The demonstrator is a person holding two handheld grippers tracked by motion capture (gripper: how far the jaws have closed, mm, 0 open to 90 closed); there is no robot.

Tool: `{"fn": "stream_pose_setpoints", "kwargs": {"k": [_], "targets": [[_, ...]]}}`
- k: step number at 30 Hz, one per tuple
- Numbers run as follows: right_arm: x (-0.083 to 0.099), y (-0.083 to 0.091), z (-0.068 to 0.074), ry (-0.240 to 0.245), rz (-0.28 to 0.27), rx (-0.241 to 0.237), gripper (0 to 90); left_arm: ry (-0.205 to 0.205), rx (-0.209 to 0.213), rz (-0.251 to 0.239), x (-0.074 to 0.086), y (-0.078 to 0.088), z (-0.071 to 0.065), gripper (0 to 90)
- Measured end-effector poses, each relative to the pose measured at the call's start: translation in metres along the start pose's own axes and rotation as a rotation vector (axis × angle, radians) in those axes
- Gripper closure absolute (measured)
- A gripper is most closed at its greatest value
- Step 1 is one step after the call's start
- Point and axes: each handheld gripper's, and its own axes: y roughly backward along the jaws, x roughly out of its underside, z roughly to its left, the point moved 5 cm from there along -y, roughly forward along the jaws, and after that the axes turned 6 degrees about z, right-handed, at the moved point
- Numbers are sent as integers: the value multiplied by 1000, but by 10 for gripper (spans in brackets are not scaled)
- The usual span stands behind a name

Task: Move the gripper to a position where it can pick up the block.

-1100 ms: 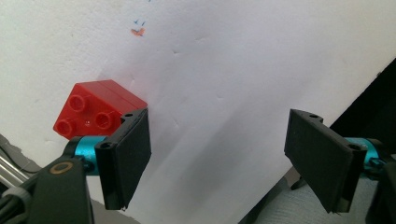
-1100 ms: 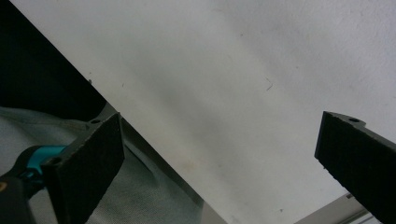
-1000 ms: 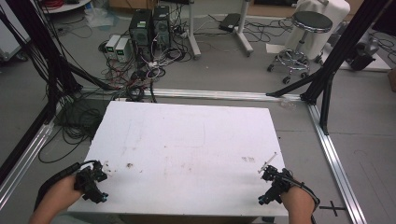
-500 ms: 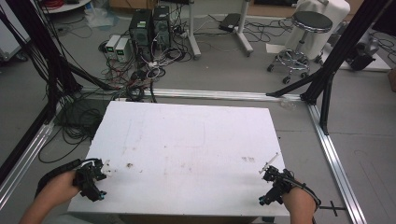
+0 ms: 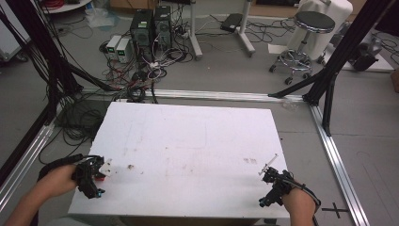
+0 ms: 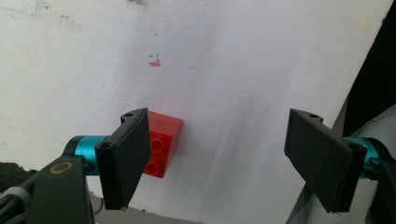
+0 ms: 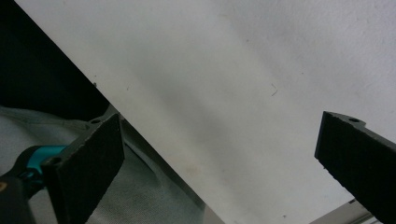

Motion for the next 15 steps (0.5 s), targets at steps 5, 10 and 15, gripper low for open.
{"fn": "stream_pose_setpoints", "kwargs": {"k": [5,10,15], "targets": [[-2,-2,1,9,4,-1,9,-32,-7,-11,3,-2,11,232],[-2,-4,1,10,15,-5,9,-52,5,-19,5,-2,20,232],[-3,-6,2,10,14,-14,9,-85,-6,-11,8,-6,28,232]]}}
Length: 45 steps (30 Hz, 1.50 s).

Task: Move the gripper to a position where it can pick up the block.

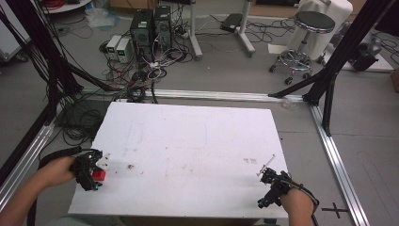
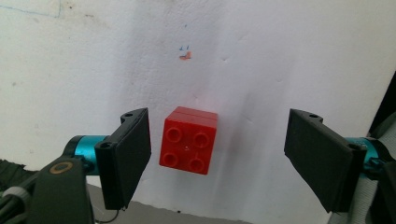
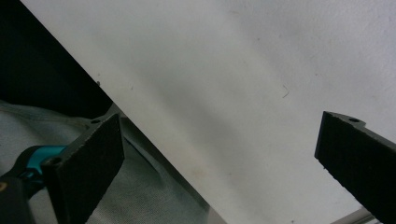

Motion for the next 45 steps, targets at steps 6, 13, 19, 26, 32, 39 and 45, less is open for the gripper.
{"fn": "stream_pose_setpoints", "kwargs": {"k": [6,13,19,26,32,39,45], "targets": [[1,-1,-1,2,5,-1,9,-32,5,0,0,-4,3,232],[1,-1,-1,-1,6,1,9,-81,0,24,3,-11,10,232],[0,-1,0,1,6,1,9,-131,-6,47,6,-20,15,232],[1,0,-1,-1,4,4,9,-154,3,71,9,-27,17,232],[1,-1,-1,1,6,3,9,-181,7,81,12,-34,16,232],[1,-1,0,2,7,3,9,-180,12,89,15,-40,17,232],[1,-1,1,-1,7,2,9,-173,16,88,16,-40,18,232]]}}
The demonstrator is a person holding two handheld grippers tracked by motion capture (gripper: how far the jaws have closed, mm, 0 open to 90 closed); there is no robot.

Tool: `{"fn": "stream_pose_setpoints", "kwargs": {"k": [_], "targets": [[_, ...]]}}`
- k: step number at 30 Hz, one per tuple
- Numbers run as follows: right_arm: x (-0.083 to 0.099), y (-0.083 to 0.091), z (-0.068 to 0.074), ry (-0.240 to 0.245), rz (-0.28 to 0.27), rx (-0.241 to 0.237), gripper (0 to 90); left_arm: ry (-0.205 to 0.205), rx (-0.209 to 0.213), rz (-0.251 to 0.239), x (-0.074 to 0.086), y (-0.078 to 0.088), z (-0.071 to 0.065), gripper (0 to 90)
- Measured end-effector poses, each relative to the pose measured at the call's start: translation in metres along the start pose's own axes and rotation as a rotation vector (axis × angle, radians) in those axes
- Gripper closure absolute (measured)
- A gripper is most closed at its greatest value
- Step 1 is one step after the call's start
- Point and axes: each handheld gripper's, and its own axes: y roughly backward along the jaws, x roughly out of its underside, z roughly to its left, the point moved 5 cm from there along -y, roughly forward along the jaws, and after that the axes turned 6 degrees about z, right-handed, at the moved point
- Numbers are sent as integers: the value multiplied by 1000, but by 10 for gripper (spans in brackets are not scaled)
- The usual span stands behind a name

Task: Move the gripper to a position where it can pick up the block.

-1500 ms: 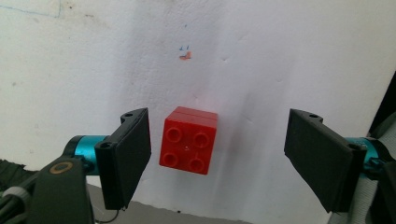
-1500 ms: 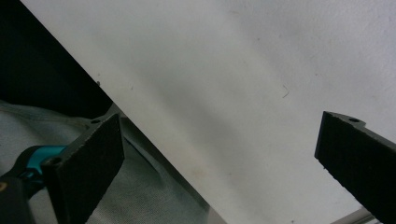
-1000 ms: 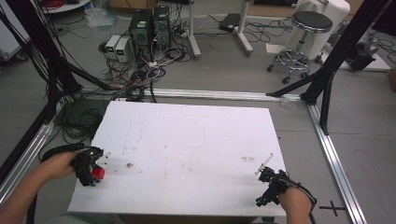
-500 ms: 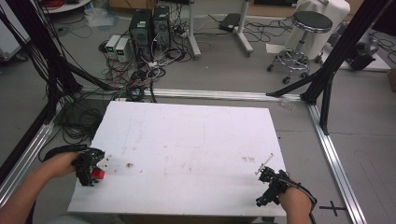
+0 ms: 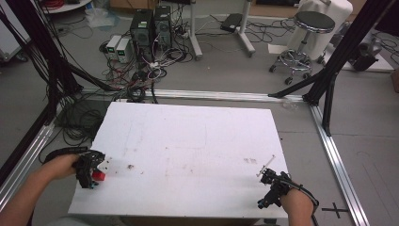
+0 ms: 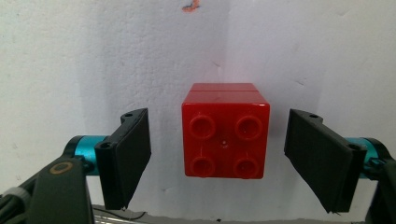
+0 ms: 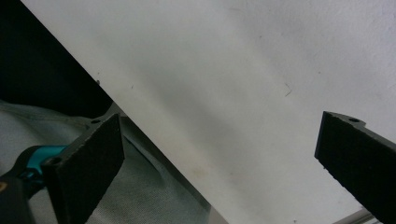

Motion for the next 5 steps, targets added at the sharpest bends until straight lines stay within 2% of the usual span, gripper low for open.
{"fn": "stream_pose_setpoints", "kwargs": {"k": [5], "targets": [[-1,0,1,1,0,0,9,-6,11,-6,0,1,-1,232]]}}
